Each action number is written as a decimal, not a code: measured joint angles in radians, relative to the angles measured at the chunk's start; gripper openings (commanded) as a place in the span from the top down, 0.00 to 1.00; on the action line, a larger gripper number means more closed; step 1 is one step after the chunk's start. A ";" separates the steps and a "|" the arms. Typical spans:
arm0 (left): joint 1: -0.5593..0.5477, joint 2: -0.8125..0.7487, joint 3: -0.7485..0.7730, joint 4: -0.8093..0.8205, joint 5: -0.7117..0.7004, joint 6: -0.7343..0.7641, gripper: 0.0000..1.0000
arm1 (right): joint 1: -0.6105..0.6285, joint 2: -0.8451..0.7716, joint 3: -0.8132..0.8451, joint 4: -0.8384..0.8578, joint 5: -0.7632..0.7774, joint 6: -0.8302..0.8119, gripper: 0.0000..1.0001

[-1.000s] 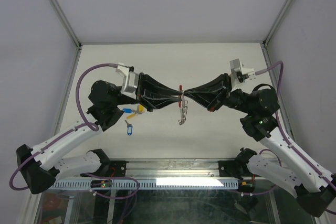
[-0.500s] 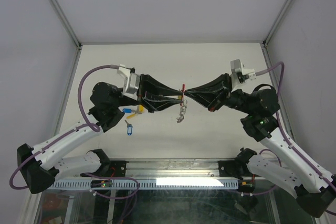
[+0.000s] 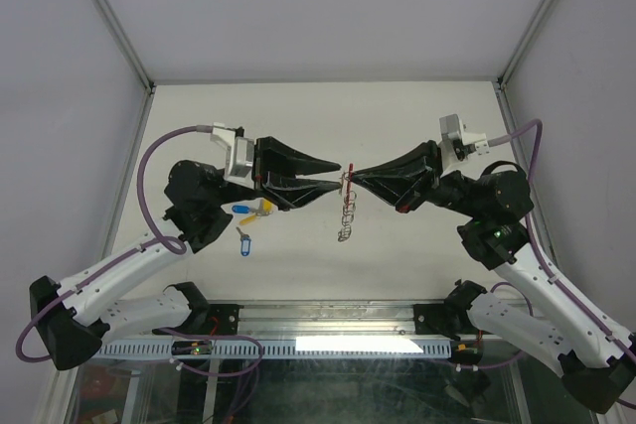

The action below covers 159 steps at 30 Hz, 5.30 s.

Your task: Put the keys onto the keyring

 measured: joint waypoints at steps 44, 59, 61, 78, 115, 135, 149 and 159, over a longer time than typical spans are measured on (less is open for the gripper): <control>-0.007 0.029 0.135 -0.457 -0.010 0.236 1.00 | -0.004 -0.002 0.247 -0.497 0.000 -0.275 0.79; -0.007 0.032 0.247 -0.828 -0.022 0.452 1.00 | -0.004 0.127 0.431 -0.898 -0.026 -0.497 0.79; -0.007 0.032 0.251 -0.852 -0.020 0.470 1.00 | -0.004 0.133 0.412 -0.908 -0.046 -0.503 0.80; -0.007 0.032 0.275 -0.944 0.083 0.545 1.00 | -0.004 0.126 0.245 -0.723 -0.267 -0.524 0.81; -0.007 0.038 0.297 -0.946 0.136 0.544 1.00 | 0.005 0.193 0.160 -0.587 -0.311 -0.487 0.76; -0.007 0.047 0.297 -0.939 0.136 0.544 1.00 | 0.024 0.211 0.160 -0.550 -0.340 -0.443 1.00; -0.012 0.028 0.297 -0.930 0.107 0.544 1.00 | 0.025 0.154 0.172 -0.588 -0.285 -0.436 1.00; -0.013 0.011 0.297 -0.916 0.098 0.545 1.00 | 0.026 0.114 0.196 -0.592 -0.242 -0.403 1.00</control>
